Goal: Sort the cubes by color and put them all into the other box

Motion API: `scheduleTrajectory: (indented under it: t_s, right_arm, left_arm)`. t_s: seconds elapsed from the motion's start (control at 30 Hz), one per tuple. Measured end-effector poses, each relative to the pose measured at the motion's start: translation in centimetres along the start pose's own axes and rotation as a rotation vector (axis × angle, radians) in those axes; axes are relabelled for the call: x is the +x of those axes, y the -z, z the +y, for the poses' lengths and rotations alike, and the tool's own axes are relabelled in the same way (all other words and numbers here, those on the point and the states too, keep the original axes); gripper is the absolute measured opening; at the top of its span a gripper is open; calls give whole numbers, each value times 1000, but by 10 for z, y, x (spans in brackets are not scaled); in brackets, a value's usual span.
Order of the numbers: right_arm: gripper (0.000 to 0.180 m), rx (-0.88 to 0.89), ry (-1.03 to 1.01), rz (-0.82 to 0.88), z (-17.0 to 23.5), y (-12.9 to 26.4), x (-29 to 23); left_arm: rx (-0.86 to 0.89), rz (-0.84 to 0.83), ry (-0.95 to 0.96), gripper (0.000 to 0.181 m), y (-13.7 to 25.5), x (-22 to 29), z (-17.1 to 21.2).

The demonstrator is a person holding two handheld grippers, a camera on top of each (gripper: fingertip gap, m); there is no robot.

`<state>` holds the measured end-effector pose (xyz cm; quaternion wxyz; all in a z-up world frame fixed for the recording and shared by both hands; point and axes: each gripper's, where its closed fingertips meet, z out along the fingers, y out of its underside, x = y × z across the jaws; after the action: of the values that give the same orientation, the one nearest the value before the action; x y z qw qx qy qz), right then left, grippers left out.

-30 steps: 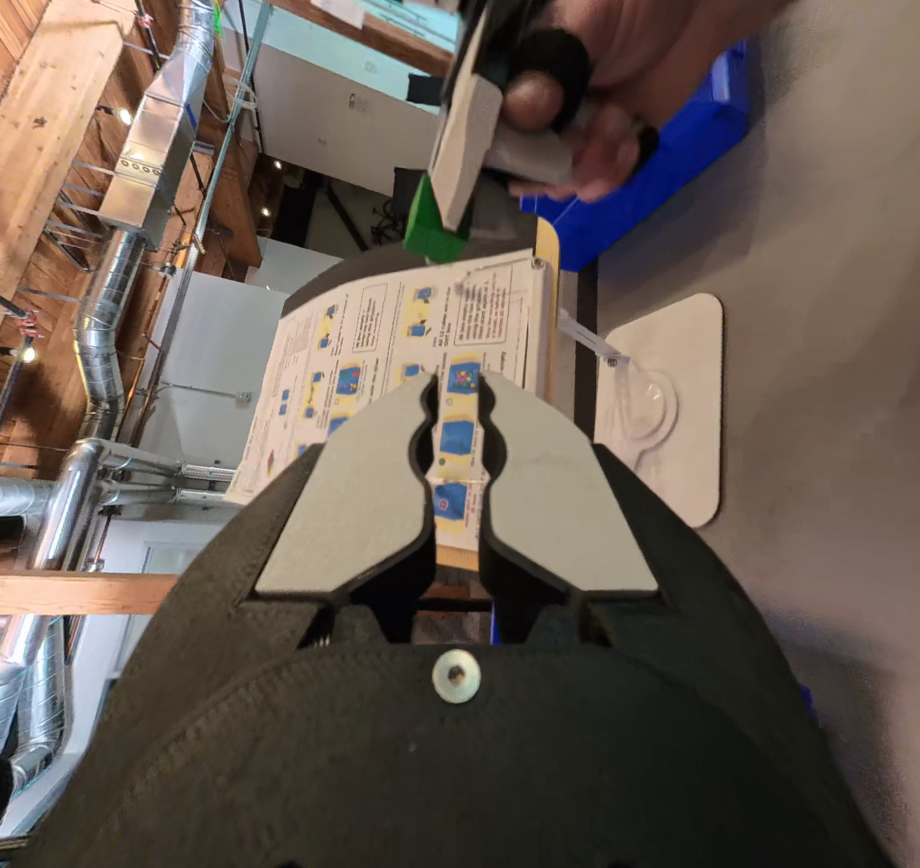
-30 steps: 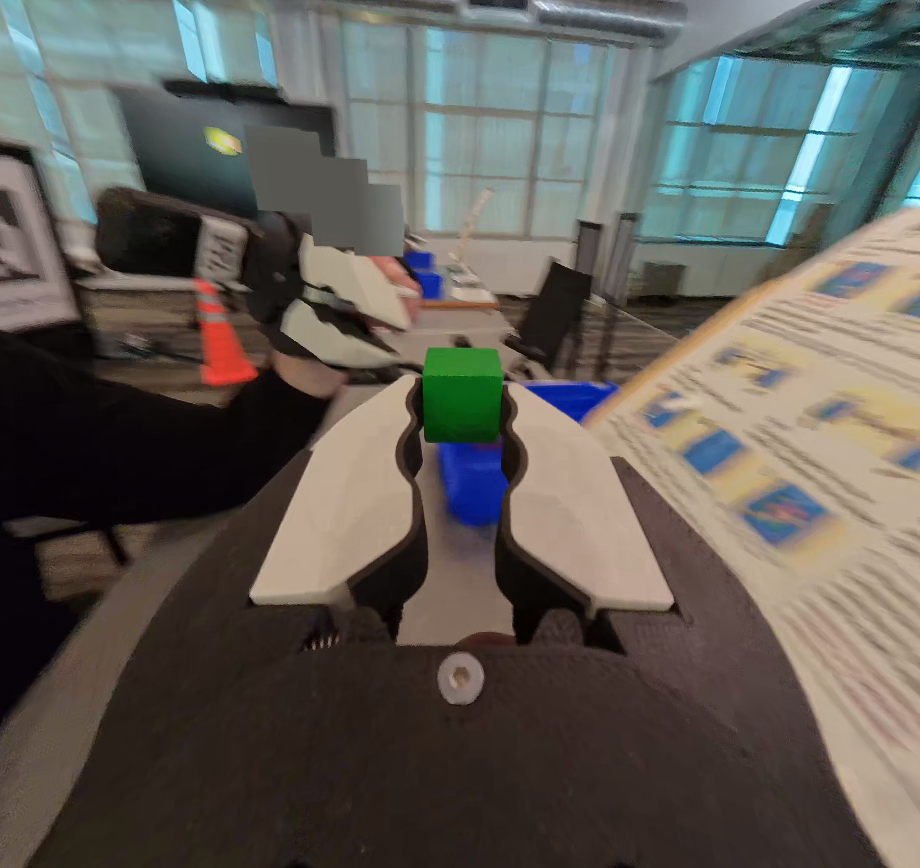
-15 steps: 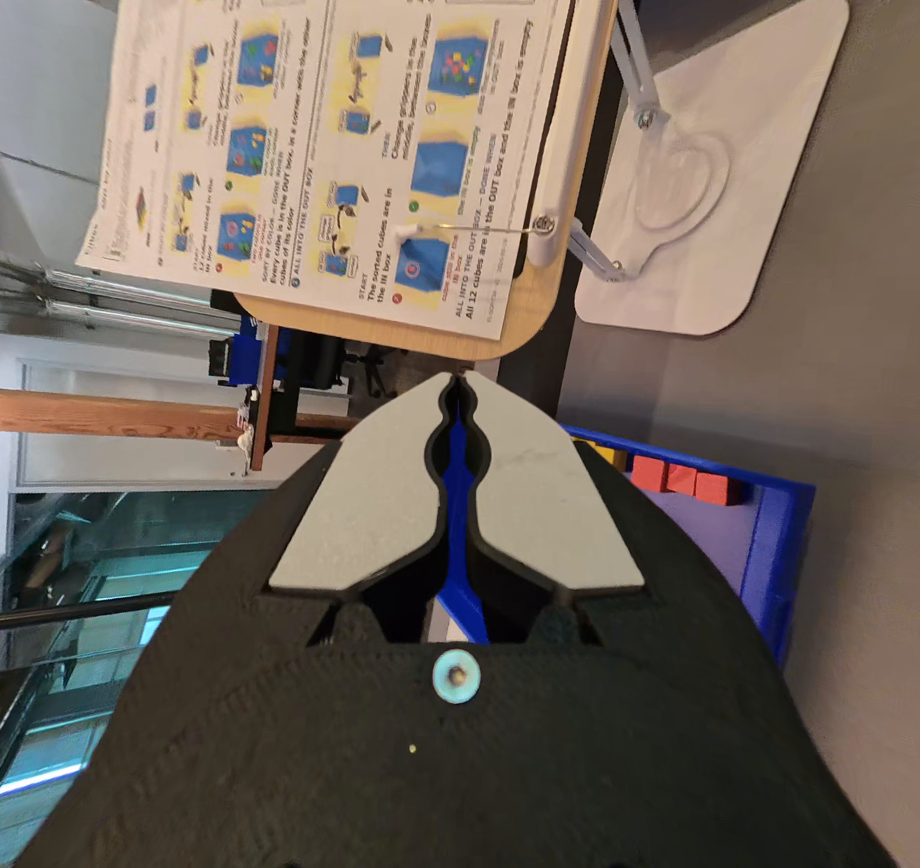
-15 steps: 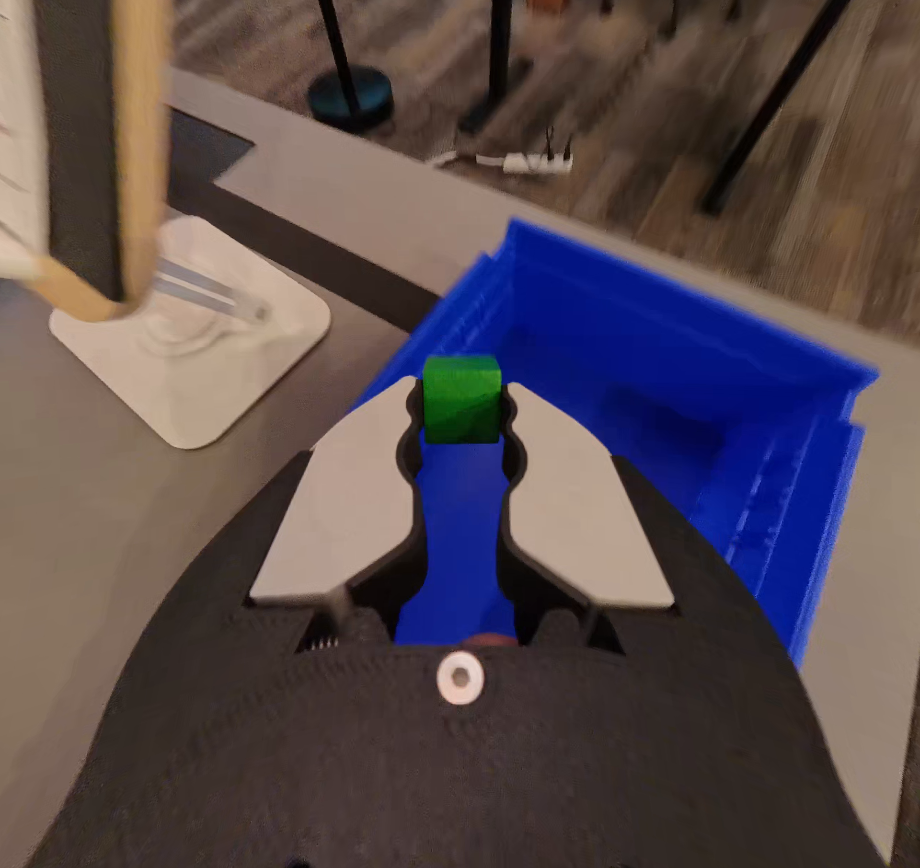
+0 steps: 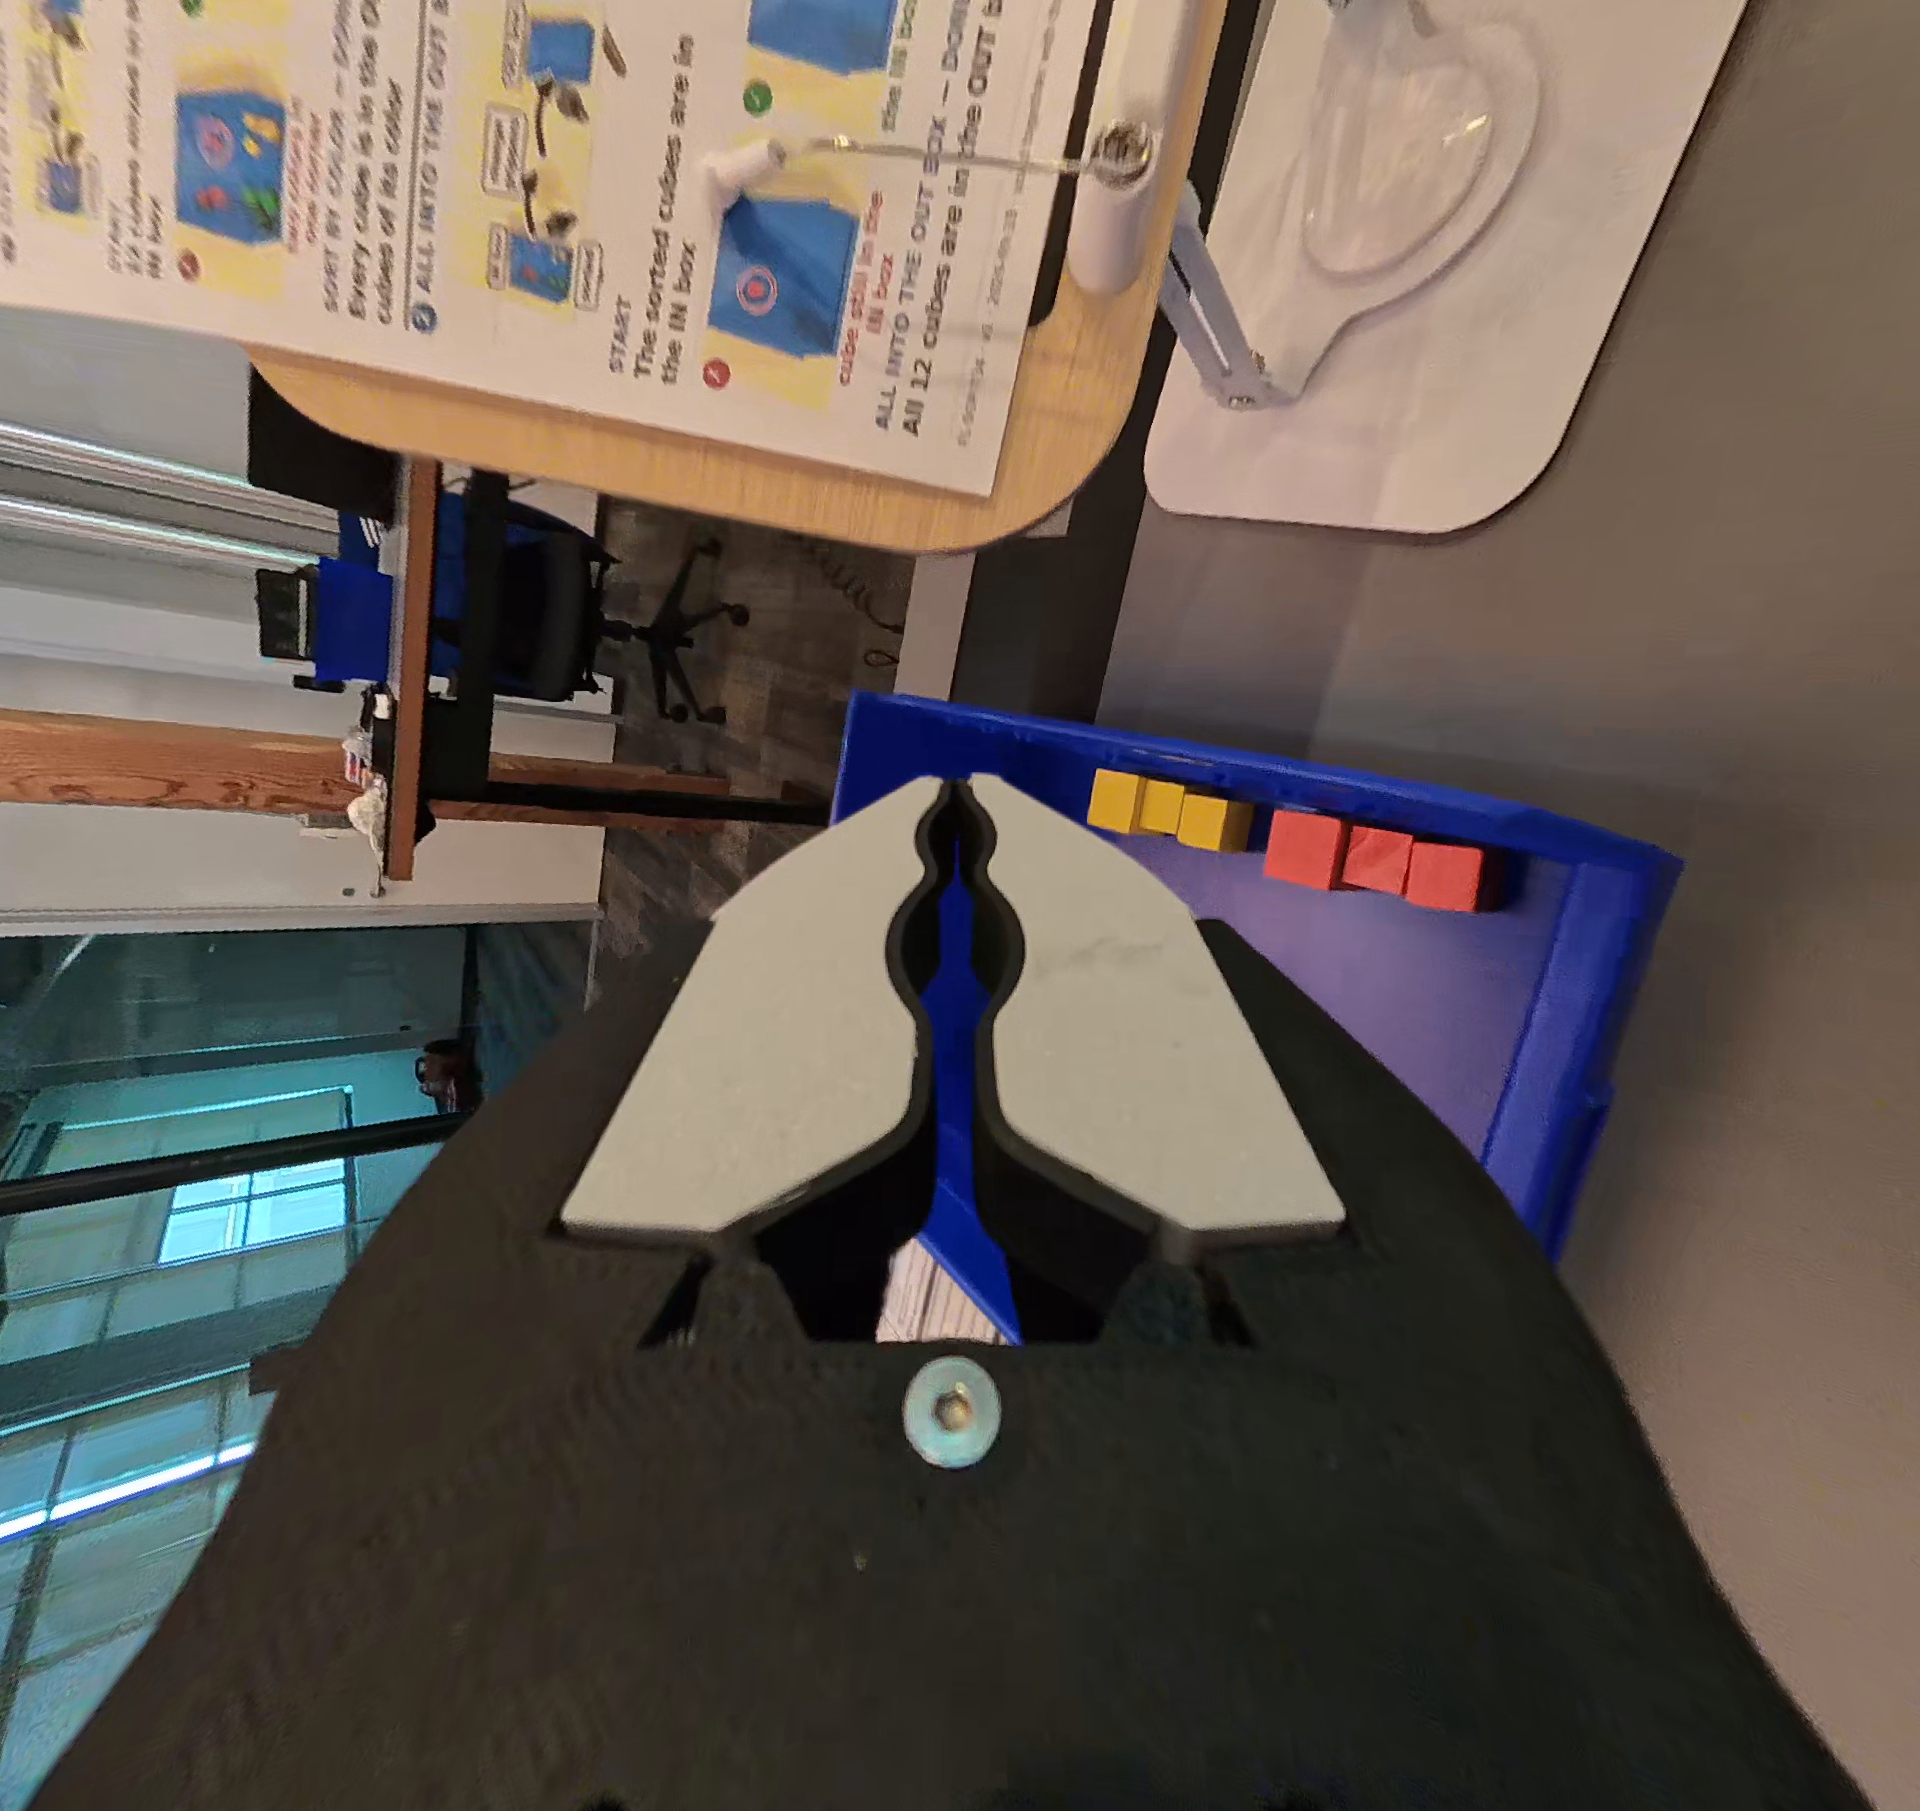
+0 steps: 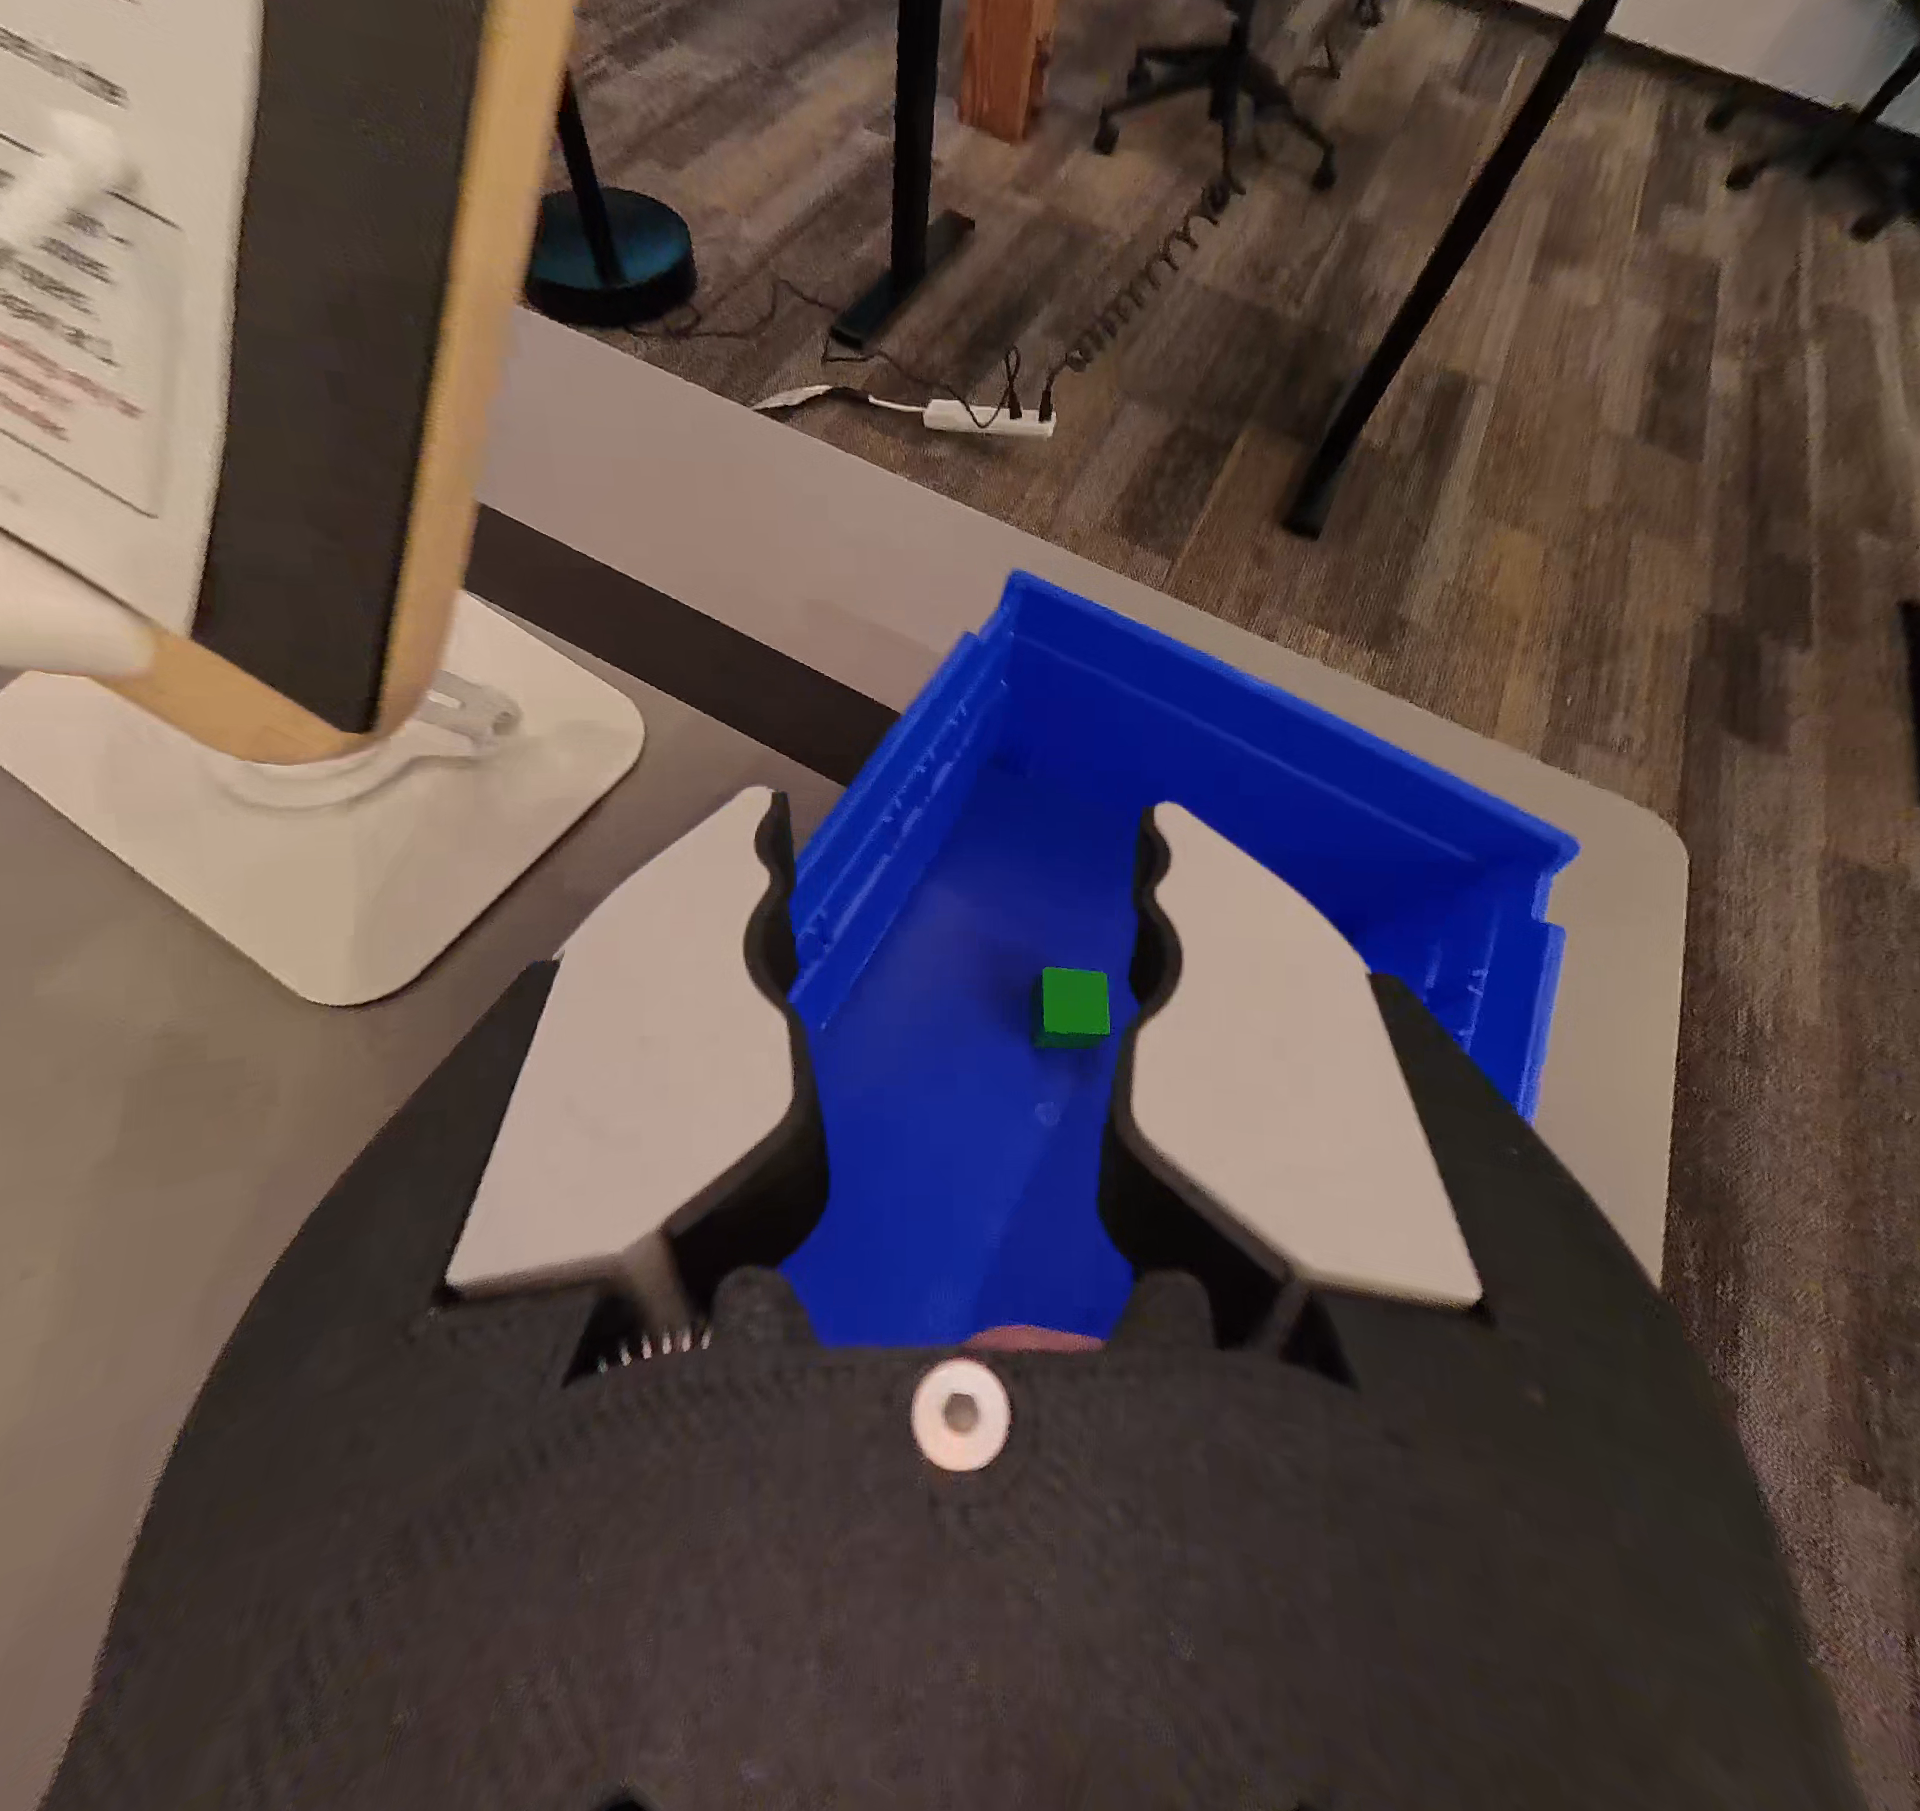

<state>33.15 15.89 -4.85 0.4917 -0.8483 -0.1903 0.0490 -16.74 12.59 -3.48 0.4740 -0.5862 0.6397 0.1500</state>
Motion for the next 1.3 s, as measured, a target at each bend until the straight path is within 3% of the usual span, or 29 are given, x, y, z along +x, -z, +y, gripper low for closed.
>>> scheduleTrajectory:
  t_s: [0.03, 0.6, 0.9, 1.3]
  right_arm:
    - [63, 7, 7, -5, -3, 2, -4]
    - [64, 13, 42, -54, -10, -2, -26]
    - [64, -3, 83, -75, -12, -6, -46]
    - [63, 1, 154, -110, -21, -5, -82]
  left_arm:
    - [-8, 13, 7, 0, -1, 2, 5]
    - [-103, 189, 57, 0, -31, 31, 52]
    - [-138, 379, 78, 40, -55, 74, 61]
    - [-139, 559, 134, 38, -95, 105, 82]
